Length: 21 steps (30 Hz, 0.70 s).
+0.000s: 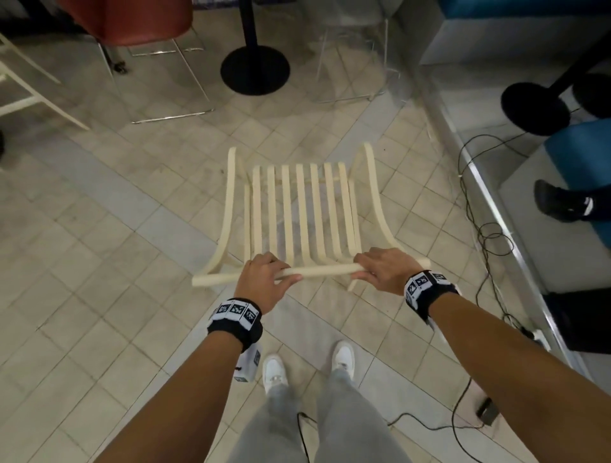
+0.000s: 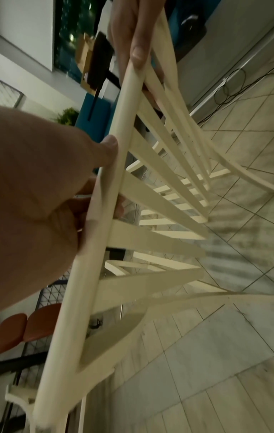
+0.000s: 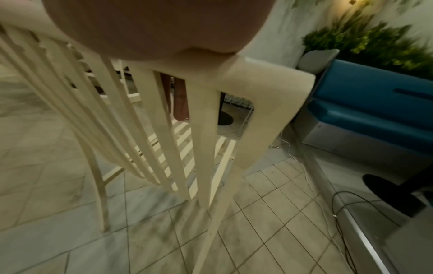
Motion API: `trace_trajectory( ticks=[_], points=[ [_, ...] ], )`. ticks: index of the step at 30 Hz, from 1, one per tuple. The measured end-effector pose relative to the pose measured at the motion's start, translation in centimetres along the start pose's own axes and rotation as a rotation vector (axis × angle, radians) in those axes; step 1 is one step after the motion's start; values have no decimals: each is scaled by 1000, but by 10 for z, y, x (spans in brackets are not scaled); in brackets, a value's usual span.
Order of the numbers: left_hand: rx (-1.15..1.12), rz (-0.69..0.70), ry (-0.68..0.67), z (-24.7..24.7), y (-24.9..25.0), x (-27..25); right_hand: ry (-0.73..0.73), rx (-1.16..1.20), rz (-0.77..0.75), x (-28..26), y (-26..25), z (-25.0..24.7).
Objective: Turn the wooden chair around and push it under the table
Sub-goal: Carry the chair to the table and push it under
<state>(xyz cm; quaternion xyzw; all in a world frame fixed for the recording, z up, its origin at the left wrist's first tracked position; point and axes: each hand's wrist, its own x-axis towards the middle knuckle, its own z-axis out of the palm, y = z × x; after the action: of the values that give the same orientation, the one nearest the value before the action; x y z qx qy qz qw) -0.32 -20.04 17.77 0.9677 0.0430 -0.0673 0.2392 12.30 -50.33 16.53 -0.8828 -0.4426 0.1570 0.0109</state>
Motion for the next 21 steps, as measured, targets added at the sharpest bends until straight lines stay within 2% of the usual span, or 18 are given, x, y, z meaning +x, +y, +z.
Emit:
trace_trajectory(
  ticks=[5,8,12,15,18,21],
  points=[
    [-79,-5,70,-2,2,11,63,-122,69,4,26,-3],
    [-100,-40,109,-5,13,16,126,-196,191,4,20,-9],
    [-52,-118,123,-1,23,19,212,-61,371,3,-11,-3],
    [82,-198,62,6,28,22,235,86,362,14,-30,-1],
    [217,-286,-17,5,46,30,159,74,354,27,-37,-4],
    [282,-319,-70,6,57,38,166,33,360,30,-35,-3]
  ],
)
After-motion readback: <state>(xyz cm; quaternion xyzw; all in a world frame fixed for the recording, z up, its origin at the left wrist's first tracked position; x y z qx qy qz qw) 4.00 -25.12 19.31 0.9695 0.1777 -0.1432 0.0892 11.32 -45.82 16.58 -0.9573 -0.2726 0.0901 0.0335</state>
